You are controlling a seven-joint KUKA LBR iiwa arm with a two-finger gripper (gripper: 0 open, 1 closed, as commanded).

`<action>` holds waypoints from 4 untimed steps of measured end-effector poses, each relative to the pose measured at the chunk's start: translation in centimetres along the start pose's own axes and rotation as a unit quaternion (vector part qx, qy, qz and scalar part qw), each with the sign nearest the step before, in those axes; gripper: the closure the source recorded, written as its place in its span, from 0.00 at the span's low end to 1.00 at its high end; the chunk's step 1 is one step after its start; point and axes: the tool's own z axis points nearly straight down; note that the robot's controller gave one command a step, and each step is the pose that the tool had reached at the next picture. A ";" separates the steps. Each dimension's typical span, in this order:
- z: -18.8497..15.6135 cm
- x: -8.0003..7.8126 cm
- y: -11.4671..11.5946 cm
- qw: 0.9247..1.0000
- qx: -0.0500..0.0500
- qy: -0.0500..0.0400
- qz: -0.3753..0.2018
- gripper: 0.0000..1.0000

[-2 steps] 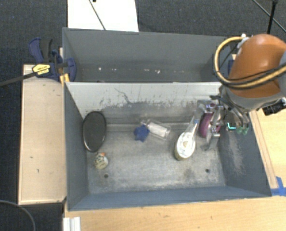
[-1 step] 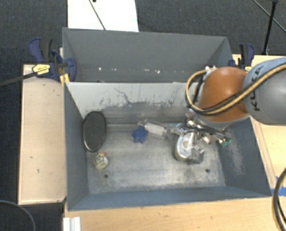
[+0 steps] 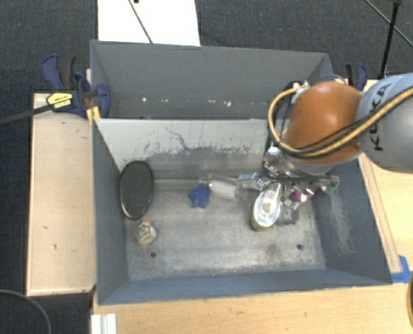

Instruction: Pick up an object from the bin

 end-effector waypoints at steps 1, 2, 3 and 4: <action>0.1 1.7 -1.6 0.996 0.001 -0.001 -0.088 0.00; 3.1 1.8 -2.0 0.984 -0.002 0.001 -0.178 0.00; 3.1 0.3 -0.1 0.968 -0.004 0.002 -0.249 0.00; 3.1 0.3 -0.2 0.969 -0.004 0.002 -0.247 1.00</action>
Offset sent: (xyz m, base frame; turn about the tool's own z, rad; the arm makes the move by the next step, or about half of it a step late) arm -0.0001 -0.0229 -0.0015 -0.1787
